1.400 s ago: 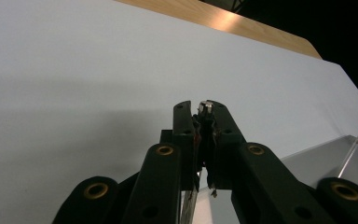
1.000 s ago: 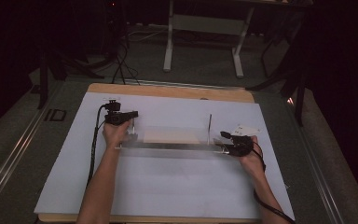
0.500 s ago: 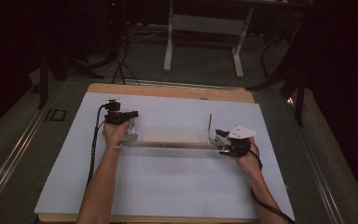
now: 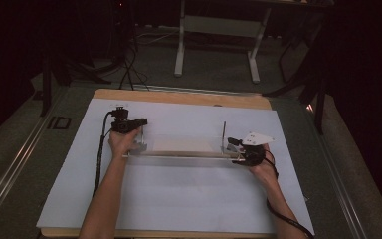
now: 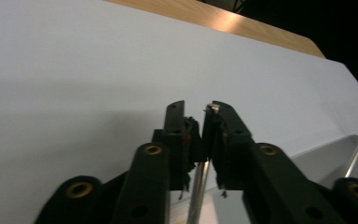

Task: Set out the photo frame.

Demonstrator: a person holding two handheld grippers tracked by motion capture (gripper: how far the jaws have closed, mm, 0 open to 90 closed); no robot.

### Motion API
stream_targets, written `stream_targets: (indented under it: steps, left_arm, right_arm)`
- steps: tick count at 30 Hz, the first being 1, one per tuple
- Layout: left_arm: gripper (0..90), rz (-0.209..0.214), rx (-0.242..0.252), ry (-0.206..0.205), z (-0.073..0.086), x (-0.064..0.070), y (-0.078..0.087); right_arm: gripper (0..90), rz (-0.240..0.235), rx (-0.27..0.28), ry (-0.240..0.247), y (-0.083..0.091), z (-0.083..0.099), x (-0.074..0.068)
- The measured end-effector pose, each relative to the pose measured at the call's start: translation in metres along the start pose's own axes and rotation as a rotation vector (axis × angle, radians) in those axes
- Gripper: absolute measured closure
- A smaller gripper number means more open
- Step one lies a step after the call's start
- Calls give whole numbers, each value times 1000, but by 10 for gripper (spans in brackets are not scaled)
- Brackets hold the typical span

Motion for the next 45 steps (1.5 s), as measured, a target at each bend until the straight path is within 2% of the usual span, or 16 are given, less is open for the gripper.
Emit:
stream_targets:
  steps: [3, 8, 12, 19, 30, 36, 43, 45]
  left_arm:
    - [694, 10, 12, -21, 0, -2, 3]
    - [668, 27, 63, -47, -1, -4, 12]
    - [636, 69, 113, -54, -4, -6, 24]
    - [608, 88, 175, -95, -11, -6, 45]
    - [600, 88, 188, -165, -10, -2, 63]
    - [593, 104, 216, -172, -10, 0, 69]
    - [586, 119, 222, -171, -9, -3, 72]
    - [586, 125, 222, -181, -8, -3, 72]
  right_arm:
    - [474, -1, -2, -1, 0, 0, 0]
    - [474, -1, -3, -6, 0, -1, 1]
    - [475, -1, -5, -14, 0, -2, 1]
    - [474, 2, -5, -23, -1, -4, 3]
    - [474, 21, 22, -75, -4, -13, 10]
    - [476, 25, 40, -113, -6, -18, 16]
    - [483, 38, 56, -141, -9, -23, 21]
    - [490, 43, 57, -142, -9, -24, 23]
Point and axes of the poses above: each handheld gripper's, and its own axes: y roughly backward along the jaws, z roughly out of its underside, x roughly to its right, the point moved 5 cm from there along -y, roughly forward along the jaws, and after that the axes turned 8 degrees about x, right-handed, at the moved point
